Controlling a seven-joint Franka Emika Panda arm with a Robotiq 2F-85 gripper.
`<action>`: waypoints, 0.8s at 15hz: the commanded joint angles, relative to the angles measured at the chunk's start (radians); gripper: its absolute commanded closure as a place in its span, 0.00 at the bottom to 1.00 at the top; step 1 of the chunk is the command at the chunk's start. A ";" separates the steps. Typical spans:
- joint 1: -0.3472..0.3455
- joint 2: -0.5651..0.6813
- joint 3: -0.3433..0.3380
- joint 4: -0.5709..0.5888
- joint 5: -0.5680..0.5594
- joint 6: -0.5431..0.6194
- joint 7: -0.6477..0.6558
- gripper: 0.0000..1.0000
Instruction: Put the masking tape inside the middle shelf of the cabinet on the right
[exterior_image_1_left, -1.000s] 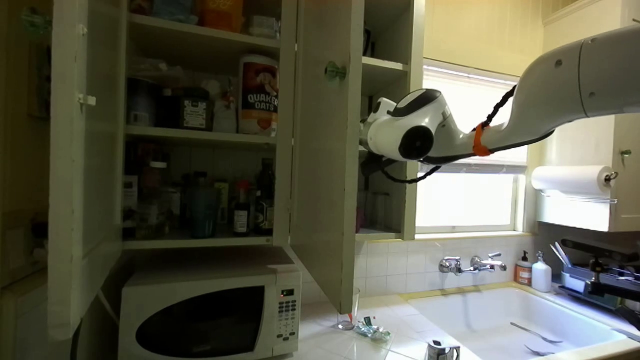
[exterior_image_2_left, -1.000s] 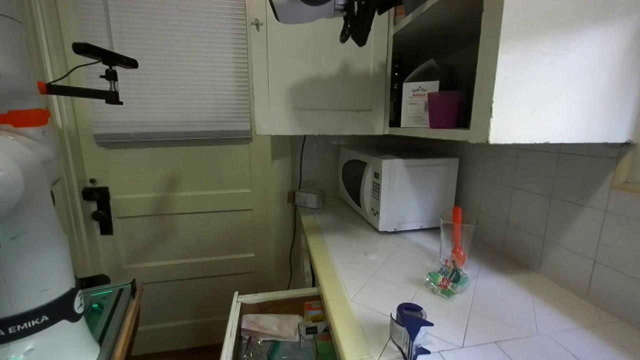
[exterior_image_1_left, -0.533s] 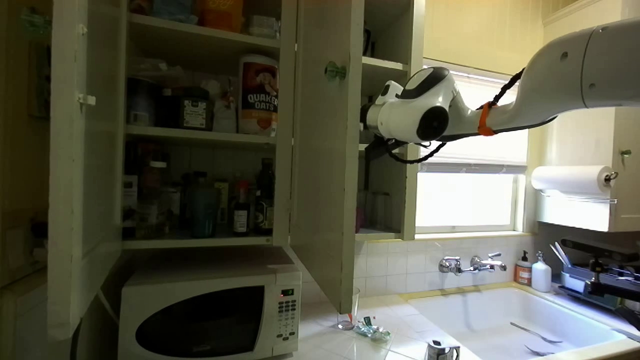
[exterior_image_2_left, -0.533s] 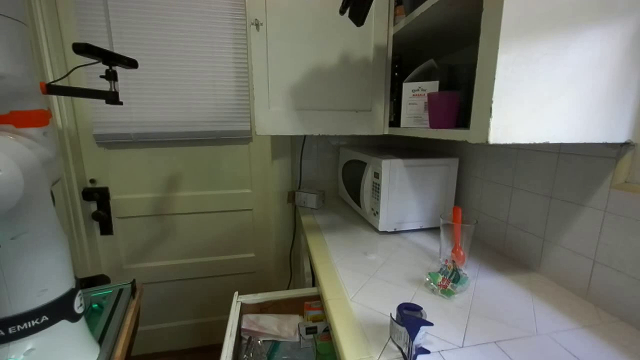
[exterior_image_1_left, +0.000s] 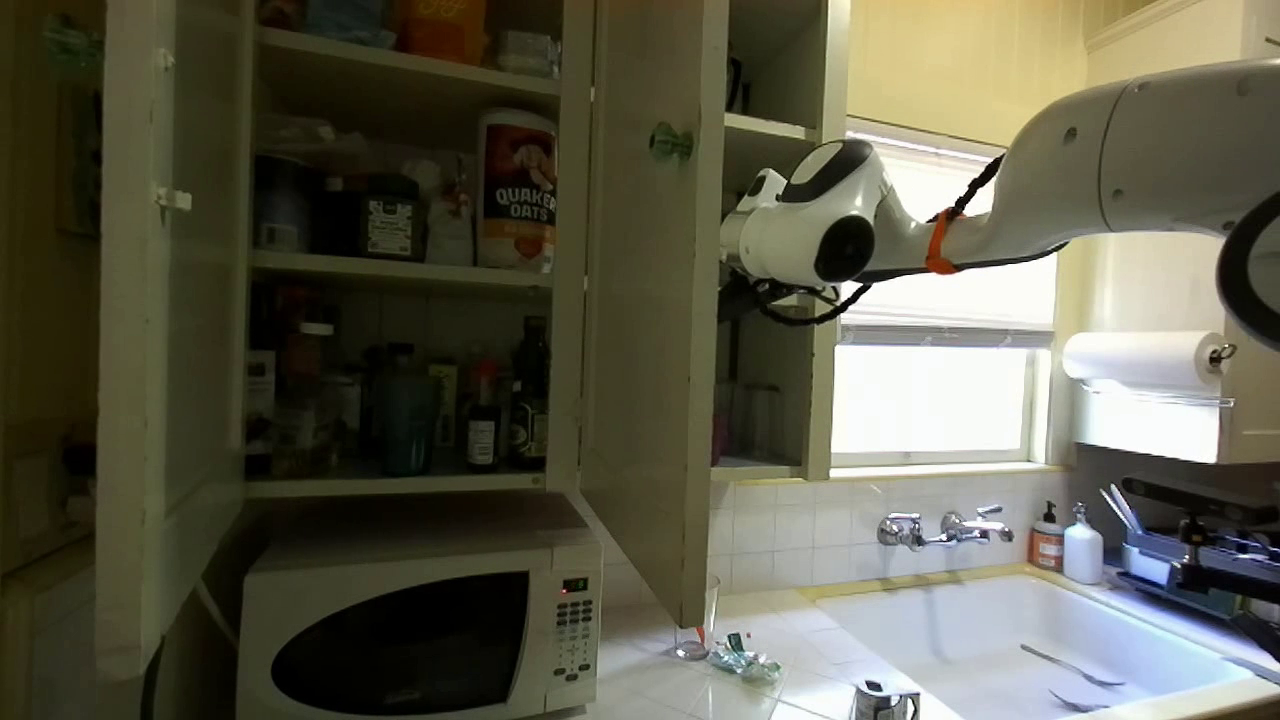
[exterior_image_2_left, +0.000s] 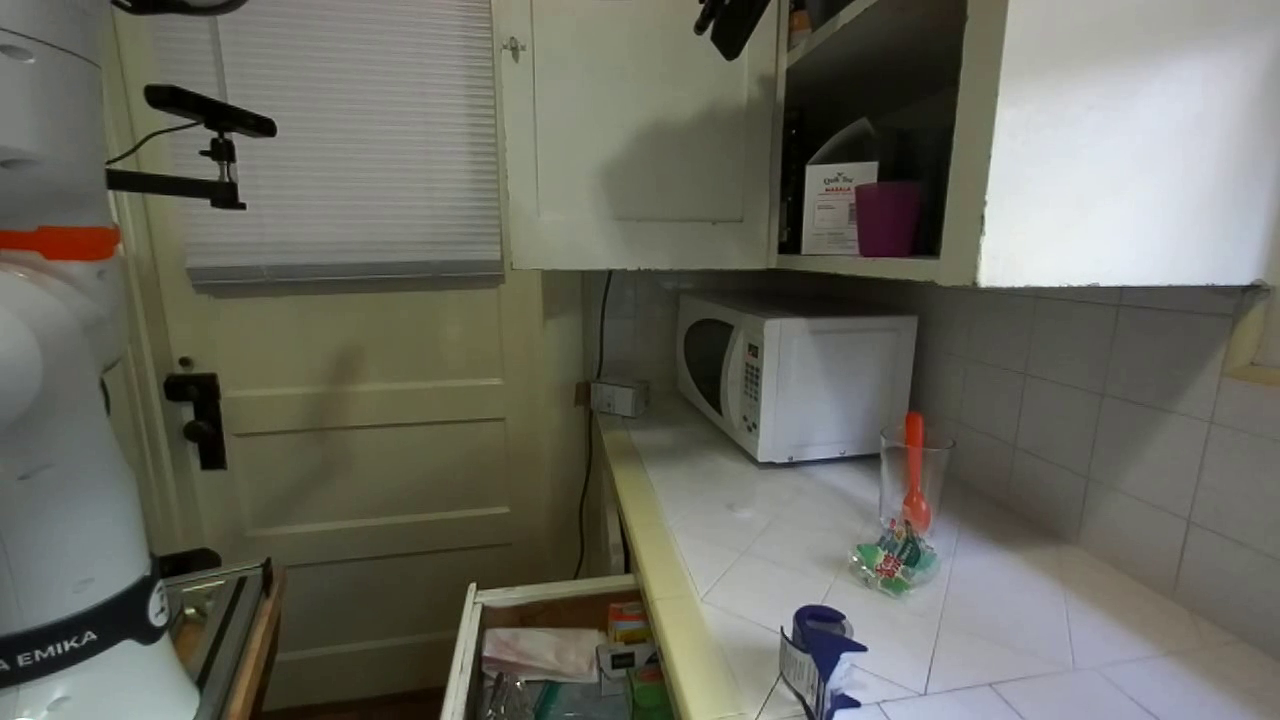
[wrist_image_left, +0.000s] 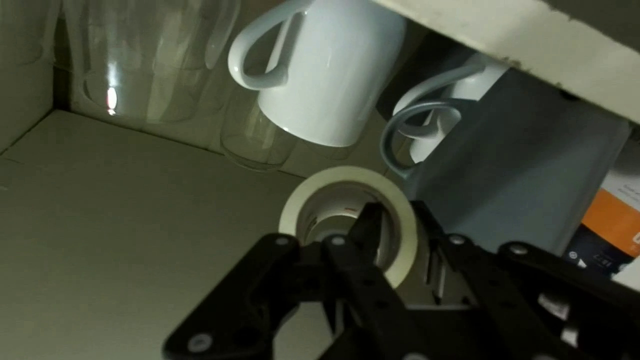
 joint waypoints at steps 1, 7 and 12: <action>-0.004 0.006 0.000 0.010 0.000 0.002 0.010 0.80; -0.007 0.009 0.002 0.021 0.000 0.004 0.021 0.80; -0.007 0.010 0.002 0.023 0.000 0.004 0.022 0.95</action>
